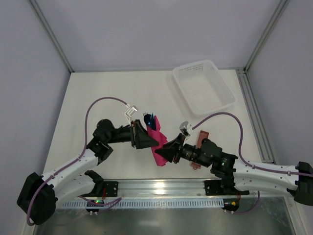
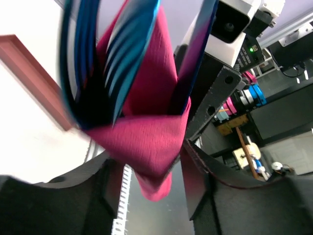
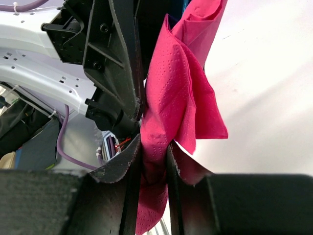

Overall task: Place the utensils on the paper napkin and roll it up
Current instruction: Roll the napkin.

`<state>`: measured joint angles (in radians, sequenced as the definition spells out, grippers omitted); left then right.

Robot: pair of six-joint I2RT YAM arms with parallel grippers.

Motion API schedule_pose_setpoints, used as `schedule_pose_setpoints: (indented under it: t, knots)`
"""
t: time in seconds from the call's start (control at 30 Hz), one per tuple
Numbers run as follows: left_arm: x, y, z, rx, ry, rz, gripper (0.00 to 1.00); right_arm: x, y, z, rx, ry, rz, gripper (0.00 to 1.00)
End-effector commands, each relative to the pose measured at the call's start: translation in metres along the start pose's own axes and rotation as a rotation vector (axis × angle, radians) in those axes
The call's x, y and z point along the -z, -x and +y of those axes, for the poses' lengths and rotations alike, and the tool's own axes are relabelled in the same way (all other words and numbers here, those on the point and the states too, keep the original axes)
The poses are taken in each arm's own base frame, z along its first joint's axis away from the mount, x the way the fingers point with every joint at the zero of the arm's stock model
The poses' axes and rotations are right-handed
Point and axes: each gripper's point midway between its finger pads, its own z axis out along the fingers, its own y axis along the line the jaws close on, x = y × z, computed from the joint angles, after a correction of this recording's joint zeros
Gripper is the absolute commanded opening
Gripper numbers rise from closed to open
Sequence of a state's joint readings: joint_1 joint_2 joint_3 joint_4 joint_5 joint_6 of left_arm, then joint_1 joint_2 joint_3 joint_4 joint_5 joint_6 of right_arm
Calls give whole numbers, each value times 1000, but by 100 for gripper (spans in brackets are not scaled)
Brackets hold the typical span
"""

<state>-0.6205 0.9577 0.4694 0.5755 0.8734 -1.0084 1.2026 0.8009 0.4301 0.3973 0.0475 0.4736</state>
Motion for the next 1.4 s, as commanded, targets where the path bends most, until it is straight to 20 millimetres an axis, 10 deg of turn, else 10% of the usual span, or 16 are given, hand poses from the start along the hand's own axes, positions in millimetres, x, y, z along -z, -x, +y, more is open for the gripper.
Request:
schedule_pose_setpoints:
  t: [0.0, 0.7, 1.37]
  knots:
    - [-1, 15, -10, -72, -14, -55, 54, 1, 39, 30, -26, 120, -138, 4]
    - [3, 15, -8, -118, -32, -111, 74, -7, 61, 27, -195, 166, -238, 4]
    - [-1, 30, -5, -102, -17, -169, 73, -3, 67, 18, -198, 184, -247, 4]
